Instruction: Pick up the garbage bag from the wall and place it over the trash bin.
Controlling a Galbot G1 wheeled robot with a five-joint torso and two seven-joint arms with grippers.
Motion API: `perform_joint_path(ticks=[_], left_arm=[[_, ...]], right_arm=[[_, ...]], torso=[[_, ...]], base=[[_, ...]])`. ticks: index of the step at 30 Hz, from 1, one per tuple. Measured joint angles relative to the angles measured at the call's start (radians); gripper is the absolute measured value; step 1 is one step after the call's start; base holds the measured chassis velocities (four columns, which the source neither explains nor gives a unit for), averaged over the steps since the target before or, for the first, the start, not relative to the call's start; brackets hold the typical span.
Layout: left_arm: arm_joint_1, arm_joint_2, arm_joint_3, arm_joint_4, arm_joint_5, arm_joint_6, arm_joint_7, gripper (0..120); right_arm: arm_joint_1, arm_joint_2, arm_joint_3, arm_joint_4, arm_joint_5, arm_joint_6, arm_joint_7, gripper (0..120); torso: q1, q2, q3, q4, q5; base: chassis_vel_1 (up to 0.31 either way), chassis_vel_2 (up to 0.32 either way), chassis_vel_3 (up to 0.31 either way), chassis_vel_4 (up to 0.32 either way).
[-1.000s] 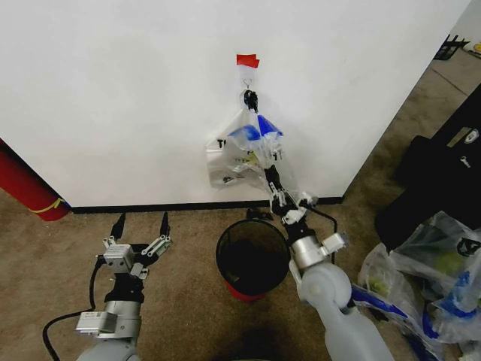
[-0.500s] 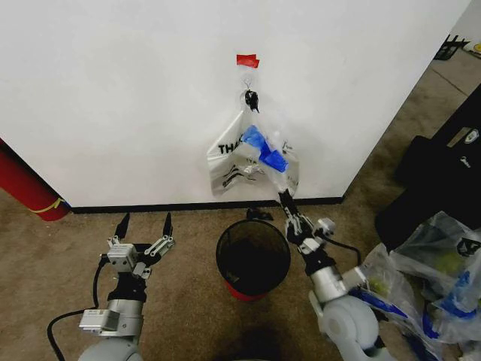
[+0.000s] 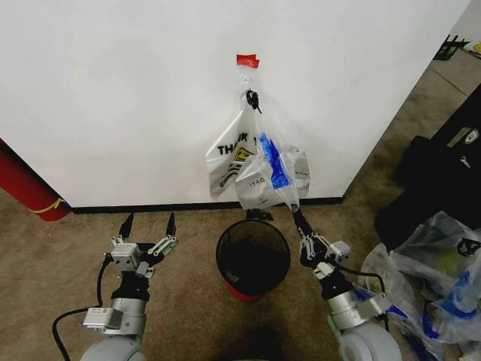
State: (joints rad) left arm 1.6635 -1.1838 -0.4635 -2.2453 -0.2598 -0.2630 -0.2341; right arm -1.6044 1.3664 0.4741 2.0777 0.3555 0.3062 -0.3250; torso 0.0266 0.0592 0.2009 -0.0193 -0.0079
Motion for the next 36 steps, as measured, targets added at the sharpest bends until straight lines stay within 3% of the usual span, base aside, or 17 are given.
perform_joint_path(ticks=[12,18,36], left_arm=[[-0.009,0.003,0.0,-0.001,-0.004,0.004,-0.001,100],[-0.012,0.003,0.006,0.001,-0.002,0.009,-0.001,100],[-0.013,0.0,0.019,0.004,0.002,0.01,-0.001,100]], right_arm=[[-0.089,0.032,0.085,-0.072,-0.067,0.243,-0.123,0],[-0.119,0.041,0.116,-0.11,-0.069,0.306,-0.228,0],[-0.156,0.039,0.178,-0.141,-0.046,0.375,-0.325,0]], torso=[[0.0,0.0,0.0,-0.0001,0.0],[0.0,0.0,0.0,0.0,0.0],[0.0,0.0,0.0,0.0,0.0]], base=[[0.0,0.0,0.0,0.0],[0.0,0.0,0.0,0.0],[0.0,0.0,0.0,0.0]])
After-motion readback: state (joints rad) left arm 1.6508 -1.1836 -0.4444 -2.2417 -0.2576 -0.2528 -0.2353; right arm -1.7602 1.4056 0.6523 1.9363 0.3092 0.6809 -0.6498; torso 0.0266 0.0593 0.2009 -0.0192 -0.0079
